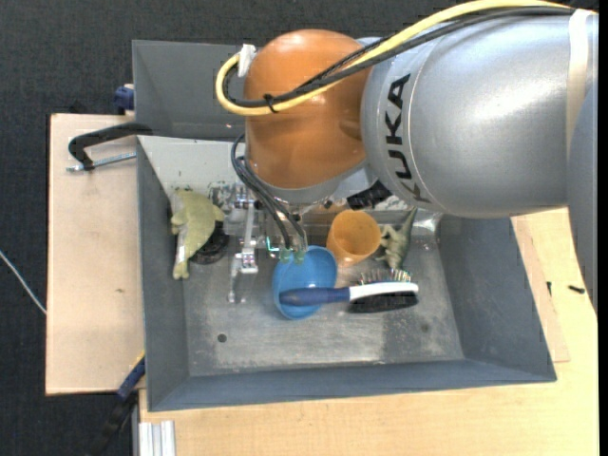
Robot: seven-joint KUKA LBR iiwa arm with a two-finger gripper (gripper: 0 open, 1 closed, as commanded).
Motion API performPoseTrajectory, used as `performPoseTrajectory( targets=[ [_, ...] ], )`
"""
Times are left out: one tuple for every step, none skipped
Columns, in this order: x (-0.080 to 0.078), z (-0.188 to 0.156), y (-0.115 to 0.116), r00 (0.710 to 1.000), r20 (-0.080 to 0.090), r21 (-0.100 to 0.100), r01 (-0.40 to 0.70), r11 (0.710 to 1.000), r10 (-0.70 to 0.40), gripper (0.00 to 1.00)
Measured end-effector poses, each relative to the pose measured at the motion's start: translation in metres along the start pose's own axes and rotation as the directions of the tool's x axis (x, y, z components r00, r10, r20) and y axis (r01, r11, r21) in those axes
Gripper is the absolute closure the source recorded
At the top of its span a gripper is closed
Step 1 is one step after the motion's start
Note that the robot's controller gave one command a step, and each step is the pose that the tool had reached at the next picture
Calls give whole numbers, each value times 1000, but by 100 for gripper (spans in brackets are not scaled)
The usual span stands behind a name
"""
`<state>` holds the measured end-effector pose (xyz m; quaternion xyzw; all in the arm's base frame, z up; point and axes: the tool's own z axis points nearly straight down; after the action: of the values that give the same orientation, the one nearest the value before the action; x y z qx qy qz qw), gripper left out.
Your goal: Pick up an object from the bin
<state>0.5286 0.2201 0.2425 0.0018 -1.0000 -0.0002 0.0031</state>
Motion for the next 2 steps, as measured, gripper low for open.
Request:
performPoseTrajectory(
  targets=[
    [7,96,-76,963,3,0,-269,963,269,0],
    [6,167,-151,999,8,-1,31,1000,-31,0]
  ],
)
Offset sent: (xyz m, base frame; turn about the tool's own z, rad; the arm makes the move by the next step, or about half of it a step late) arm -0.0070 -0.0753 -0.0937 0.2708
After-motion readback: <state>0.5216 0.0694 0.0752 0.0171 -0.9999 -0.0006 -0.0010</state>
